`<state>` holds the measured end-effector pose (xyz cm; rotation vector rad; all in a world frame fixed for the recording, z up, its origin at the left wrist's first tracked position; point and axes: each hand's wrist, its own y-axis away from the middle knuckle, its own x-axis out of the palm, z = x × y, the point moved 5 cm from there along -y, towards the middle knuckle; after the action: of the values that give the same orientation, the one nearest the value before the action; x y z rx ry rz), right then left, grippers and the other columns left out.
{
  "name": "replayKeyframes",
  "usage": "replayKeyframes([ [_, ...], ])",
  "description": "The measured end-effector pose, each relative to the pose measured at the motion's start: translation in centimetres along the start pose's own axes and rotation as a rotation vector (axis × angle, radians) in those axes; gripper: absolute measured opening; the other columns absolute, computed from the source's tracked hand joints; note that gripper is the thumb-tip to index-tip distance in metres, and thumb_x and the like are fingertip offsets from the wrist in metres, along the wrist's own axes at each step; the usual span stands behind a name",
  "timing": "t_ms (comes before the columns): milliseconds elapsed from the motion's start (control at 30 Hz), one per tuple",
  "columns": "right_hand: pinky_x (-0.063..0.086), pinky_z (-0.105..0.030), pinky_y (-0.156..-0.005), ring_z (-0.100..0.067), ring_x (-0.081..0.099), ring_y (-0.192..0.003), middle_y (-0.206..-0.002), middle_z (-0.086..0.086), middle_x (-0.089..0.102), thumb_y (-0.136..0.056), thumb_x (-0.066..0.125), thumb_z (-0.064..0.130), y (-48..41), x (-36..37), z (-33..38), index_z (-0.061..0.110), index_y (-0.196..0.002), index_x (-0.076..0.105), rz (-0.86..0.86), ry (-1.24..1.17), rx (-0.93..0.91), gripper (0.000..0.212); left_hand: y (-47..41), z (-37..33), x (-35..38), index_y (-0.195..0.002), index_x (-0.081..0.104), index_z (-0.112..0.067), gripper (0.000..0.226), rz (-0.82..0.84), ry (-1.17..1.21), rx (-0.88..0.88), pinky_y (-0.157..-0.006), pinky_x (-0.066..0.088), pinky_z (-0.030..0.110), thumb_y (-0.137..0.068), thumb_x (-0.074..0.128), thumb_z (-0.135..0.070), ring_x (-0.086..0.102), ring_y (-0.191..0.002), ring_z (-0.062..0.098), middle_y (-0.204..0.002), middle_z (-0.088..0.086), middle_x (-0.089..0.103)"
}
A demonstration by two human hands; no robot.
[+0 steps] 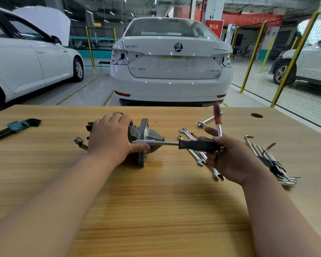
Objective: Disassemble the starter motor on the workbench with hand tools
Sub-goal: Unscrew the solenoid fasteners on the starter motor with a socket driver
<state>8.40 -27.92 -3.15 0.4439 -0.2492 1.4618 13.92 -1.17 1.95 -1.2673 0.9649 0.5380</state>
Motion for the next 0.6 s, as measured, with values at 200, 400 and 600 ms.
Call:
replayKeyframes([
  [200,0.039,-0.023,-0.037,-0.012,0.041,-0.041,-0.065,-0.005,0.052,-0.101,0.048,0.036,-1.6,0.2,-0.1,0.008,-0.096,0.063,-0.136,0.084,0.171,0.032,1.1,0.3,0.1,-0.103,0.057,-0.014,0.085,-0.107,0.040,-0.002,-0.080,0.036,0.041,-0.060,0.040,-0.085,0.052,-0.088,0.027,-0.096,0.005,0.060],
  [400,0.026,-0.022,-0.032,-0.009,0.031,-0.036,-0.057,-0.002,0.049,-0.102,0.048,0.031,-3.0,-1.6,0.9,0.003,-0.111,0.062,-0.205,0.416,0.126,0.033,1.0,-0.3,0.5,-0.095,0.060,-0.007,0.083,-0.151,0.005,0.001,-0.071,0.039,0.041,-0.062,0.045,-0.082,0.053,-0.077,0.031,-0.085,0.011,0.060],
  [600,0.035,-0.023,-0.041,-0.011,0.039,-0.045,-0.079,-0.003,0.054,-0.103,0.048,0.017,-3.1,-1.9,0.9,0.027,-0.110,0.072,-0.128,0.317,-0.087,0.027,-0.1,-0.6,0.5,-0.094,0.060,-0.006,0.085,-0.127,-0.007,0.019,-0.070,0.039,0.040,-0.062,0.040,-0.082,0.055,-0.077,0.031,-0.087,0.012,0.061],
])
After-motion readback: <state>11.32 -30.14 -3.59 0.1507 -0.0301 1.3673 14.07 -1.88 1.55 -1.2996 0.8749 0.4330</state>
